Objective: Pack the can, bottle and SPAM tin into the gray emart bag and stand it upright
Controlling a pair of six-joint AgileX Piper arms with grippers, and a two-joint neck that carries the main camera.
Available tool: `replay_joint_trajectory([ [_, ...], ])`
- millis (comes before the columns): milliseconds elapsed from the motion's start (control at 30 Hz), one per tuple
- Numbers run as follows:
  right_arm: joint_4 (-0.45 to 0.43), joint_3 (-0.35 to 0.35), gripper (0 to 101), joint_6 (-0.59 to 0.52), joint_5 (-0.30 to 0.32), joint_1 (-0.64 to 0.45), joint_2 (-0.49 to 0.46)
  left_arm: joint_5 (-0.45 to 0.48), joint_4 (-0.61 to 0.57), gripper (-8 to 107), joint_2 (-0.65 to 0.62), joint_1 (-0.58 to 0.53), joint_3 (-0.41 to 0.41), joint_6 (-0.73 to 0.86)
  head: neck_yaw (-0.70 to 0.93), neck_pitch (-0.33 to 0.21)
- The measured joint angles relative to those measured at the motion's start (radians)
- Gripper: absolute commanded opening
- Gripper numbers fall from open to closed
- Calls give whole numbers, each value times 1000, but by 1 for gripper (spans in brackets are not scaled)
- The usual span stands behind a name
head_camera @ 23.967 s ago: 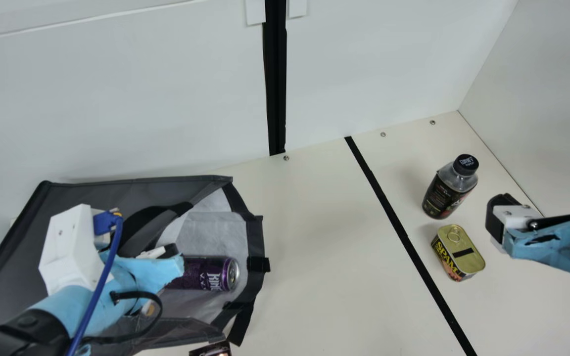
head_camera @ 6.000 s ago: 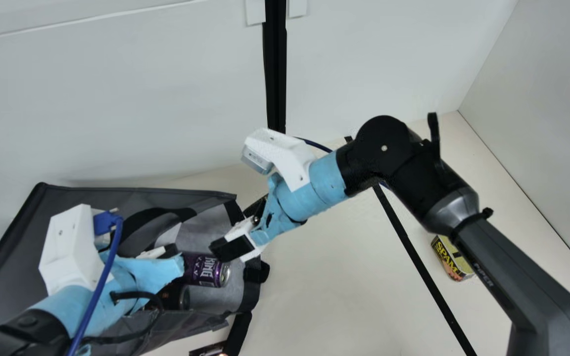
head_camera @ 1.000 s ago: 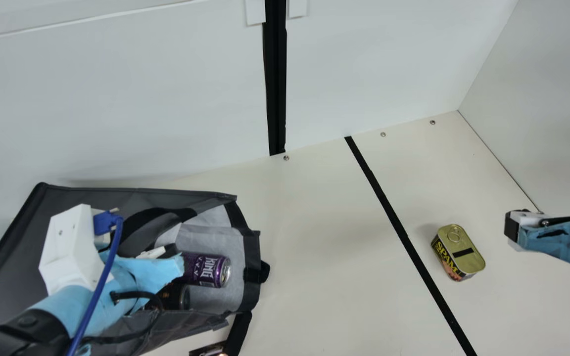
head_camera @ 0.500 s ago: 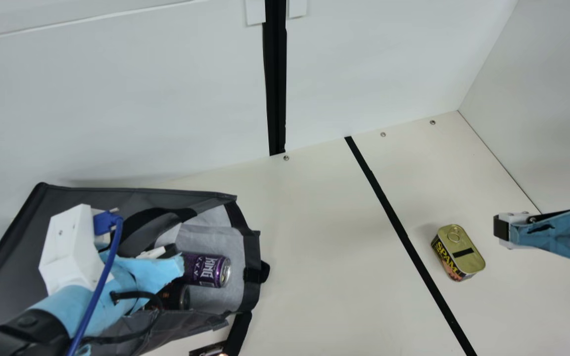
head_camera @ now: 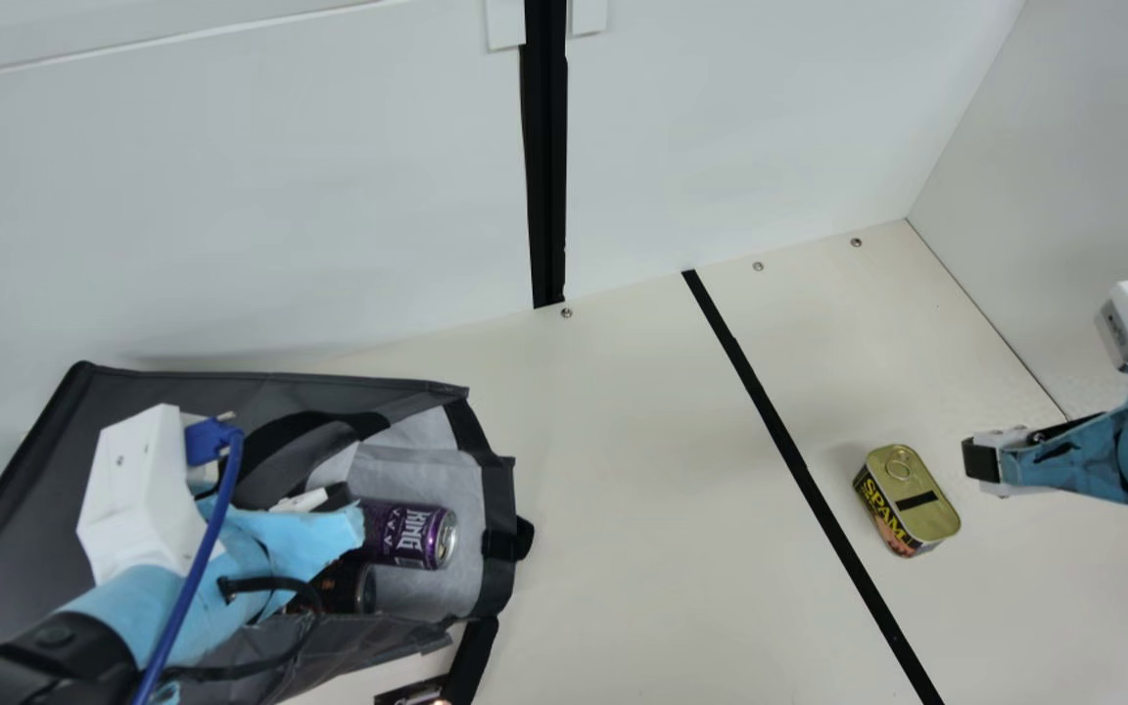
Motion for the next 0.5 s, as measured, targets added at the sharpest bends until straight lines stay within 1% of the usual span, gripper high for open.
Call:
replay_joint_trajectory([
  [200,18,7,95,-66,0,-7,36,0,0,-8,0,0,0,0,2,0],
  [500,34,25,95,-133,-1,-5,86,0,0,-8,0,0,0,0,2,2],
])
